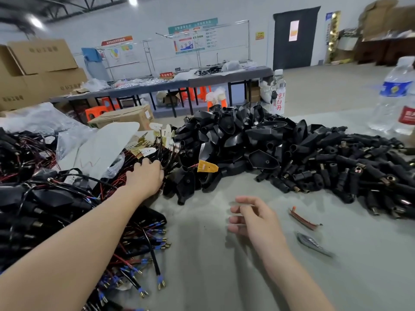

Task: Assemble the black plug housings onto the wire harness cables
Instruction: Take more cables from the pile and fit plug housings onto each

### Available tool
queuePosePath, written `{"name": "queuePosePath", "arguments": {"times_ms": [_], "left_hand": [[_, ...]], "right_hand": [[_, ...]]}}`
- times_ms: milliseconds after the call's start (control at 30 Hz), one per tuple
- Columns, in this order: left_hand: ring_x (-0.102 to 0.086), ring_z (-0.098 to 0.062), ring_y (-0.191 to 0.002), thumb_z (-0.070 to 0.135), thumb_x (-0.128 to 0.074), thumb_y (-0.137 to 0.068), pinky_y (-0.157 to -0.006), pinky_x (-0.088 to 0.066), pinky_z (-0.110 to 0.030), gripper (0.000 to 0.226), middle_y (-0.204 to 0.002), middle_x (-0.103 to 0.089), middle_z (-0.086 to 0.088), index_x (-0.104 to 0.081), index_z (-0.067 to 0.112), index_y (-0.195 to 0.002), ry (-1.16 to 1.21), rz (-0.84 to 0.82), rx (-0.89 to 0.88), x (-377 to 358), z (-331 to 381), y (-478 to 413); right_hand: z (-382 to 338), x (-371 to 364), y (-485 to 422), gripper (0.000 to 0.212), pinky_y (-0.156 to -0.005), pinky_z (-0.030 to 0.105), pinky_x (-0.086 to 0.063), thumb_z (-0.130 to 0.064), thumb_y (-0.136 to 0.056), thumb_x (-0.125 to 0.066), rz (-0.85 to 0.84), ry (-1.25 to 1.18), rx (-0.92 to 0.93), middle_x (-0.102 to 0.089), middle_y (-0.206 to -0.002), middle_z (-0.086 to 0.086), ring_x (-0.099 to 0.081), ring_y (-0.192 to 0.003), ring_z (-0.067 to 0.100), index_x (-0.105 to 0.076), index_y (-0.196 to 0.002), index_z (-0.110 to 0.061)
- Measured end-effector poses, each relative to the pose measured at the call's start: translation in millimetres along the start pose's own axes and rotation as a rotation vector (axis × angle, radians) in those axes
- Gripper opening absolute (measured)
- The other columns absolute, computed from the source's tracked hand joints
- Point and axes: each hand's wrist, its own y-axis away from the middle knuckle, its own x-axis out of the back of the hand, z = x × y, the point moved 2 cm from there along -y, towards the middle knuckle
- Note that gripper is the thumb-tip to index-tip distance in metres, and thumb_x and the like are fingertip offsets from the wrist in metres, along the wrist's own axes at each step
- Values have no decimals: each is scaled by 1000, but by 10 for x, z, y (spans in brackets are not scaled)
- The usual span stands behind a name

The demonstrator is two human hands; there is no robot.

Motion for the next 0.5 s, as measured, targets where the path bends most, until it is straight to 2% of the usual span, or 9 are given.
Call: {"name": "queuePosePath", "arguments": {"times_ms": [100, 167, 200, 233, 300, 367, 433, 500], "left_hand": [[-39, -39, -127, 29, -38, -103, -101, -38, -54, 36, -140, -44, -15, -50, 15, -134, 69, 174, 7, 132, -12, 41], [-40, -37, -129, 26, -41, -102, -101, -39, -52, 38, -142, -44, -14, -48, 16, -138, 169, 285, -99, 217, 68, 78], [-44, -32, -126, 24, -41, -103, -99, -41, -47, 35, -140, -47, -13, -50, 17, -136, 243, 285, -178, 252, 141, 90], [-50, -27, -120, 22, -39, -104, -96, -43, -41, 34, -138, -52, -10, -53, 18, -135, 301, 225, -246, 275, 221, 92], [-57, -23, -108, 11, -36, -103, -87, -47, -34, 41, -139, -55, -7, -50, 22, -140, 282, -14, -288, 270, 362, 71], [-57, -27, -117, -2, -34, -96, -90, -49, -36, 57, -144, -52, -9, -42, 23, -147, 171, -190, -252, 257, 417, 53], [-50, -29, -129, -9, -33, -91, -102, -45, -38, 65, -146, -49, -9, -43, 23, -147, 114, -266, -253, 266, 425, 33], [-49, -29, -129, -12, -33, -90, -102, -44, -37, 65, -144, -50, -8, -47, 24, -143, 47, -309, -302, 291, 421, 12]], "right_hand": [[-8, 2, 8, 25, -63, 32, -60, 2, -98, -42, -1, -9, 2, -67, -88, 10, -63, -64, 16, -63, -104, -9], [-6, 2, 13, 25, -61, 30, -60, 2, -98, -42, -2, -12, 5, -67, -88, 10, -62, -65, 17, -63, -104, -9], [-6, 0, 14, 24, -60, 29, -60, 2, -98, -42, -3, -16, 4, -67, -88, 11, -62, -66, 18, -63, -104, -8], [-5, -4, 13, 24, -60, 29, -59, 2, -98, -42, -3, -22, 0, -67, -88, 11, -62, -66, 18, -63, -105, -8], [-5, -7, 8, 24, -60, 30, -59, 2, -98, -42, 1, -35, -11, -67, -88, 12, -62, -65, 19, -63, -105, -7], [-12, -9, 9, 24, -58, 29, -58, 2, -98, -42, 5, -38, -18, -67, -87, 12, -62, -65, 20, -63, -104, -6], [-21, -7, 17, 24, -57, 28, -58, 3, -98, -41, 2, -39, -14, -65, -85, 10, -61, -66, 22, -63, -105, -5], [-30, 0, 27, 24, -56, 28, -57, 3, -98, -40, -1, -48, -13, -64, -85, 11, -60, -68, 24, -62, -106, -4]]}}
